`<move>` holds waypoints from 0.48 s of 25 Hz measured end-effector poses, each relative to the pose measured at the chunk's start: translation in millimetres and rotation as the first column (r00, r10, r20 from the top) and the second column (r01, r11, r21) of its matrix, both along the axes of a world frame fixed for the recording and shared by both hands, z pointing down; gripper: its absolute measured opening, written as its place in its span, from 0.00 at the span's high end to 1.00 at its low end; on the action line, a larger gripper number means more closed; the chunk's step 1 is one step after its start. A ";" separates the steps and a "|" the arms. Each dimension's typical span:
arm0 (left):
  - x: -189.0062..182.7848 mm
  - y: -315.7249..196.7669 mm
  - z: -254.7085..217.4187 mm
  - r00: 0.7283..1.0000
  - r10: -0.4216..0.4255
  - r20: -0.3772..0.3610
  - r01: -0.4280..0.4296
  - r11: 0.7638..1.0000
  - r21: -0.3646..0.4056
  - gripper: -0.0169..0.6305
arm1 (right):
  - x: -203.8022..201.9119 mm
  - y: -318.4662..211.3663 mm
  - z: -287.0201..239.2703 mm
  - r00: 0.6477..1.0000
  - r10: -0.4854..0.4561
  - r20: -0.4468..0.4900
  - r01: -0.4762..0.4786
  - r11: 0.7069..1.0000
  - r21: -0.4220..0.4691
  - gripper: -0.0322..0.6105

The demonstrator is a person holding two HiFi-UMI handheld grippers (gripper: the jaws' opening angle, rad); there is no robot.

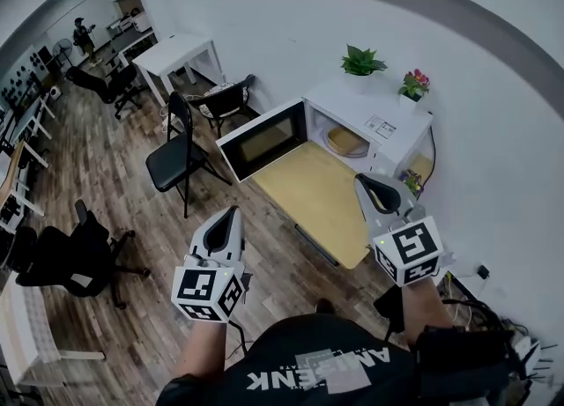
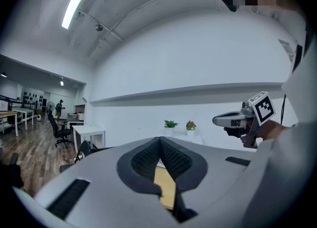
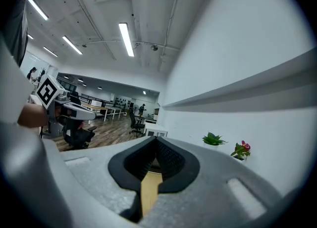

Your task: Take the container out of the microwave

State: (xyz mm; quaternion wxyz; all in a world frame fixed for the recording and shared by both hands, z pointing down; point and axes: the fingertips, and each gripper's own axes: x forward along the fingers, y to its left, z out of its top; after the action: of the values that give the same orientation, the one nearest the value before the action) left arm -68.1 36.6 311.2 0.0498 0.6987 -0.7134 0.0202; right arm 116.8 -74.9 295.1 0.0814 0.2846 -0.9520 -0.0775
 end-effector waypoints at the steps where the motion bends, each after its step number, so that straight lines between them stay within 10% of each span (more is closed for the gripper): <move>1: 1.4 -10.0 -0.6 1.000 0.001 0.002 -0.001 1.000 0.001 0.97 | 1.9 -8.9 -0.3 1.000 0.002 -0.001 -0.002 1.000 0.003 0.94; 12: 17.5 -110.9 9.3 1.000 0.018 0.009 -0.018 1.000 -0.021 0.97 | 26.1 -100.1 11.5 0.999 0.044 -0.012 -0.044 0.999 -0.011 0.94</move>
State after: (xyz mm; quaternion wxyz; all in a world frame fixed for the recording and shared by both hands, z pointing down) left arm -50.6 -74.2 320.5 0.0537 0.7044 -0.7071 0.0312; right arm 142.9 -175.0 306.5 0.0903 0.3047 -0.9454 -0.0722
